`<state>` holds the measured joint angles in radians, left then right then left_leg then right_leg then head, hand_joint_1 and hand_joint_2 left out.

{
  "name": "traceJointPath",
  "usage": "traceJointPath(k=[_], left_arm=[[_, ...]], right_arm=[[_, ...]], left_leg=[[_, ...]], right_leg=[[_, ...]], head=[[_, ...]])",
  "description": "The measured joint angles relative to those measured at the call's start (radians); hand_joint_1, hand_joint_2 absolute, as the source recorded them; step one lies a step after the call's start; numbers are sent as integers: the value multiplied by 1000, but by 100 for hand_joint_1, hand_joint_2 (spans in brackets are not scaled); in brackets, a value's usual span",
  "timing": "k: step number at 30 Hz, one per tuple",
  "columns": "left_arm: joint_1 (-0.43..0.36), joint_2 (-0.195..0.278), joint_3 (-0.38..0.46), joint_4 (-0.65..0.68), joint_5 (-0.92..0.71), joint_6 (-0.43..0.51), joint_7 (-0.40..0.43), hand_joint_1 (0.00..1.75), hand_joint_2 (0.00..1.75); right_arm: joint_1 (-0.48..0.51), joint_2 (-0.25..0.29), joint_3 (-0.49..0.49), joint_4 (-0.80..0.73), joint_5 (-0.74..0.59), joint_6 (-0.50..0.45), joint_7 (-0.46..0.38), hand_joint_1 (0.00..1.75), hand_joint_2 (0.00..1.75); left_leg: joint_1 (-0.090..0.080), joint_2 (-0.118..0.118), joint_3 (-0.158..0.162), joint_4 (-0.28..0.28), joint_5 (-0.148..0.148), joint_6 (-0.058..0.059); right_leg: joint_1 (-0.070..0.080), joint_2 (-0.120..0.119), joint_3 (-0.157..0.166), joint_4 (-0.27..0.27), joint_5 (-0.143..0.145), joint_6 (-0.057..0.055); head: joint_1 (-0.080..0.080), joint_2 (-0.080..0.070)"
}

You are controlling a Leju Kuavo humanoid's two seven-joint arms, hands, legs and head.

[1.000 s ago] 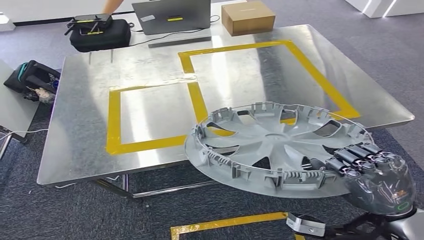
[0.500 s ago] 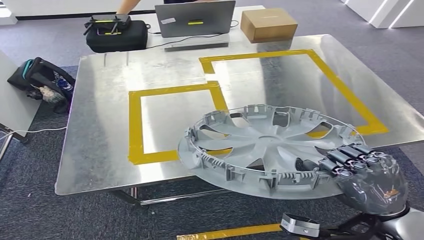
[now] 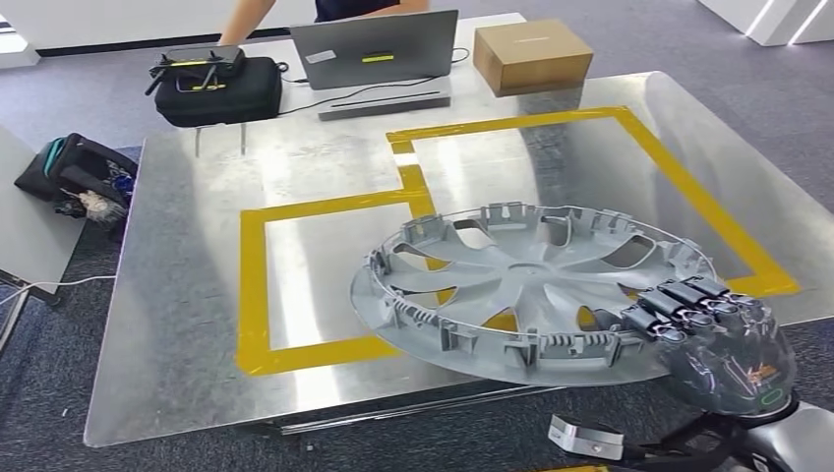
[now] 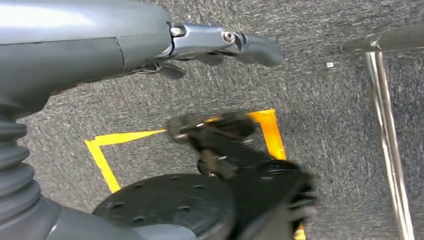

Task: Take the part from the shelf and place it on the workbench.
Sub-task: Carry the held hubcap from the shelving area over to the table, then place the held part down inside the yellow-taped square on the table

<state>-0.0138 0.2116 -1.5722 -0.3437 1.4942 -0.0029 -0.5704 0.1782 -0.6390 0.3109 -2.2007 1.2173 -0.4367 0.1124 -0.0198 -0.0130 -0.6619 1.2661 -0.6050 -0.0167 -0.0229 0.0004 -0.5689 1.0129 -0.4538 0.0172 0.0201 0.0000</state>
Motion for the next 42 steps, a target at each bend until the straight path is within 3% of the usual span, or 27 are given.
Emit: traceJointPath(k=[1, 2, 3, 5, 6, 7, 11, 12, 14, 15, 16, 17, 19, 20, 22, 24, 26, 29, 31, 33, 36, 39, 42], left_arm=[[1, -2, 0, 3, 0, -3, 0, 0, 175], [2, -4, 0, 7, 0, -6, 0, 0, 175], [3, -6, 0, 12, 0, -8, 0, 0, 175], [4, -8, 0, 20, 0, -11, 0, 0, 175], [5, -9, 0, 23, 0, -12, 1, 0, 175], [7, -10, 0, 26, 0, -12, 1, 0, 175], [7, -12, 1, 35, 0, -15, 2, 0, 175], [5, -13, 3, 37, 0, -19, 2, 0, 175], [2, -17, 14, 43, 0, -33, 3, 0, 175], [2, -20, 21, 48, 0, -42, 3, 0, 175], [4, -24, 29, 54, 0, -49, 5, 0, 175], [8, -29, 38, 61, 0, -56, 6, 0, 175], [17, -41, 53, 79, 0, -72, 8, 0, 175], [20, -48, 60, 95, 0, -85, 8, 0, 175], [25, -66, 77, 139, 0, -120, 8, 0, 175], [31, -88, 96, 186, 0, -151, 7, 0, 175], [36, -106, 116, 222, 0, -161, 4, 0, 175], [36, -128, 141, 258, -1, -162, 0, 0, 175], [34, -140, 152, 272, -3, -163, -1, 0, 175], [34, -150, 161, 283, -4, -162, -1, 0, 175], [35, -161, 171, 293, -7, -156, 6, 0, 175], [33, -167, 177, 299, -8, -146, 21, 0, 175], [32, -168, 186, 303, -8, -140, 43, 0, 175]], right_arm=[[0, 0, 1, 0, -2, 3, 2, 175, 175], [0, 0, 1, 0, -5, 7, 4, 175, 175], [0, 0, 3, 0, -7, 12, 7, 175, 175], [0, 0, 5, 0, -9, 17, 9, 175, 175], [-1, 0, 6, 1, -10, 18, 10, 175, 175], [-1, 0, 7, 2, -10, 18, 10, 175, 175], [-2, 0, 8, 3, -10, 24, 14, 175, 175], [-1, 0, 8, 3, -8, 32, 22, 175, 175], [12, 0, 2, 4, 8, 60, 62, 175, 175], [29, 0, -6, 4, 21, 73, 93, 175, 175], [52, 1, -20, 5, 35, 80, 127, 175, 175], [80, 5, -39, 5, 47, 84, 163, 175, 175], [142, 25, -90, 6, 66, 85, 229, 175, 175], [174, 44, -120, 6, 71, 84, 257, 175, 175], [237, 98, -188, 3, 67, 80, 289, 175, 175], [293, 180, -277, -2, 36, 77, 269, 175, 175], [327, 302, -401, -5, -16, 94, 166, 175, 175], [306, 539, -655, -5, -128, 175, -72, 175, 175], [275, 676, -847, 4, -194, 205, -150, 175, 175], [265, 771, -1000, 28, -219, 182, -128, 175, 175], [317, 856, -1092, 73, -214, 100, 25, 175, 175], [404, 908, -1088, 106, -227, 79, 170, 175, 175], [470, 940, -1065, 131, -251, 92, 232, 175, 175]], left_leg=[[5, 1, -24, 1, -25, -4], [9, 1, -34, -25, -23, -6], [12, 2, -33, -73, 12, -7], [13, 5, -22, -194, 137, -2], [12, 6, -17, -240, 185, 2], [10, 7, -13, -267, 213, 6], [14, 4, 32, -312, 255, 29], [16, 5, 42, -318, 260, 35], [12, 5, 52, -317, 248, 45], [9, 2, 55, -317, 242, 48], [7, -1, 61, -316, 234, 49], [6, -5, 70, -316, 226, 49], [5, -14, 90, -312, 207, 43], [3, -18, 97, -307, 197, 39], [-1, -23, 100, -296, 185, 34], [-3, -25, 96, -292, 187, 46], [-4, -25, 96, -293, 191, 56], [-4, -24, 101, -303, 193, 61], [-3, -24, 104, -311, 191, 62], [0, -25, 105, -314, 187, 48], [5, -25, 107, -315, 183, 15], [6, -23, 108, -316, 181, 9], [4, -18, 109, -316, 178, 8]], right_leg=[[-3, 0, 15, -1, -10, 2], [-6, 1, 31, -2, -21, 5], [-9, 1, 47, -4, -33, 8], [-11, 3, 72, -6, -55, 19], [-11, 5, 79, -8, -66, 26], [-10, 7, 86, -13, -76, 34], [-9, 7, 122, -24, -110, 54], [-8, 6, 105, 16, -132, 55], [-5, 5, 21, 153, -188, 56], [-4, 5, -24, 213, -201, 56], [-3, 5, -55, 242, -193, 57], [-3, 5, -65, 228, -161, 57], [-4, 4, -37, 112, -63, 57], [-5, 5, -18, 53, -26, 57], [-7, 6, 2, -3, 1, 54], [-9, 10, 2, -4, 2, 51], [-8, 13, 1, -5, 2, 50], [-7, 18, 2, -7, -2, 42], [-4, 16, 2, -8, -4, 36], [1, 12, 3, -8, -7, 29], [6, 10, 5, -7, -10, 25], [5, 14, 7, -7, -9, 23], [3, 23, 7, -8, -8, 23]], head=[[0, 0], [0, 0], [0, 0], [-1, 0], [-1, 0], [-2, 0], [2, 0], [4, 0], [10, 0], [12, 0], [13, 0], [13, 0], [14, 0], [14, 0], [13, 0], [10, 0], [10, 0], [8, 0], [5, 0], [4, 0], [4, 0], [4, 0], [4, 0]])
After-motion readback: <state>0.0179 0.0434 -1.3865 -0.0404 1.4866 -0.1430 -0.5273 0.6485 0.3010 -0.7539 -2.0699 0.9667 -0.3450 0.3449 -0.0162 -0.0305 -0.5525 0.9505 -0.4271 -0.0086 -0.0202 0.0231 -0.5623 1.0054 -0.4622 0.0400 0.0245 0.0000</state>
